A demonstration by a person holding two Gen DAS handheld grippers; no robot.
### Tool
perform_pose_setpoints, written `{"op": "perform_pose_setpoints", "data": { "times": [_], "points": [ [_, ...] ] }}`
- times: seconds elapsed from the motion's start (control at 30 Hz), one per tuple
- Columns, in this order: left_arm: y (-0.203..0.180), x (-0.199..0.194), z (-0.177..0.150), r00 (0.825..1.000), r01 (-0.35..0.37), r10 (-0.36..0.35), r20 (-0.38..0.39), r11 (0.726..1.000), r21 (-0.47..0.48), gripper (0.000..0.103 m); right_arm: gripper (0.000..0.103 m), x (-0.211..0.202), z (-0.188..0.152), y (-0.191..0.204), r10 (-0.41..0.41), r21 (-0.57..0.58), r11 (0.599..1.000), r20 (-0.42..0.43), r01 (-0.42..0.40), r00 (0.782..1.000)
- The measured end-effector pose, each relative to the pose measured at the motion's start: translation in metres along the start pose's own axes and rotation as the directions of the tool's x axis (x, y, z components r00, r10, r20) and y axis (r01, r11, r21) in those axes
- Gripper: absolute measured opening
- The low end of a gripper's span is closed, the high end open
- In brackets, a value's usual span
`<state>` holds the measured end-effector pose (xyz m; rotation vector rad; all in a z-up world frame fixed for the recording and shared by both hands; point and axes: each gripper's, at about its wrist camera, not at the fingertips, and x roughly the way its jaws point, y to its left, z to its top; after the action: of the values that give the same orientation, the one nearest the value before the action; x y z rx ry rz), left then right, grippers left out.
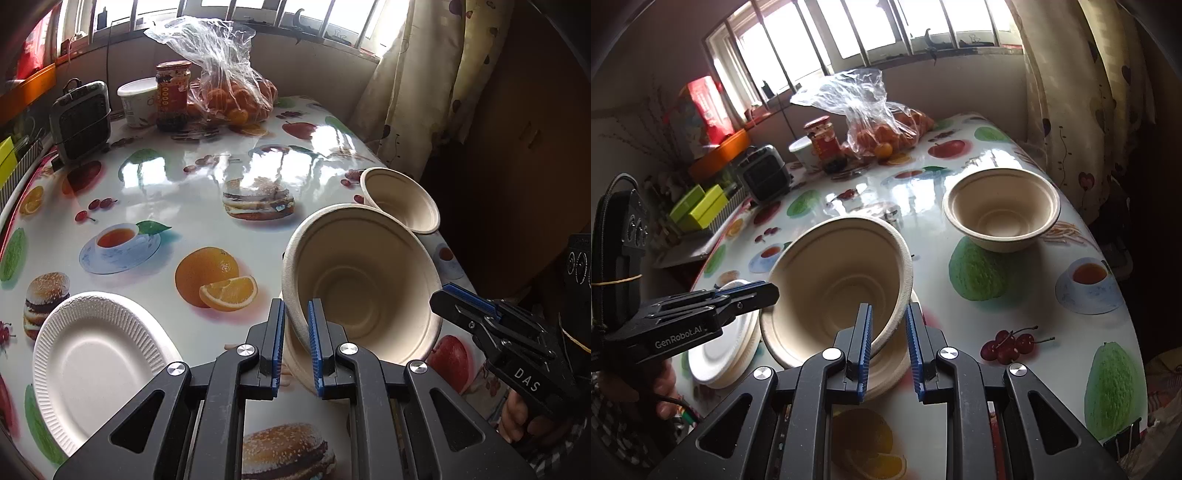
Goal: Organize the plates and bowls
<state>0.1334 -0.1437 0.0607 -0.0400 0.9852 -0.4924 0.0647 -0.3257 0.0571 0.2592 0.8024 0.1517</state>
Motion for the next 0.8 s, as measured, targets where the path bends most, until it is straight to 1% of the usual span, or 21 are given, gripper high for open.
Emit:
{"op": "perform_pose_setpoints", "data": {
  "times": [0.47, 0.8],
  "points": [
    [0.001, 0.009, -0.011, 0.999, -0.003, 0.003, -0.041, 1.0, -0.007, 0.013, 0.02, 0.007, -0.013, -0.004, -0.006, 0.015, 1.0, -0.029, 0.006, 1.0],
    [0.002, 0.013, -0.014, 0.998, -0.009, 0.008, -0.058, 1.0, -0.014, 0.013, 0.02, 0.01, -0.016, -0.004, -0.009, 0.015, 1.0, -0.038, 0.009, 0.999]
  ]
}}
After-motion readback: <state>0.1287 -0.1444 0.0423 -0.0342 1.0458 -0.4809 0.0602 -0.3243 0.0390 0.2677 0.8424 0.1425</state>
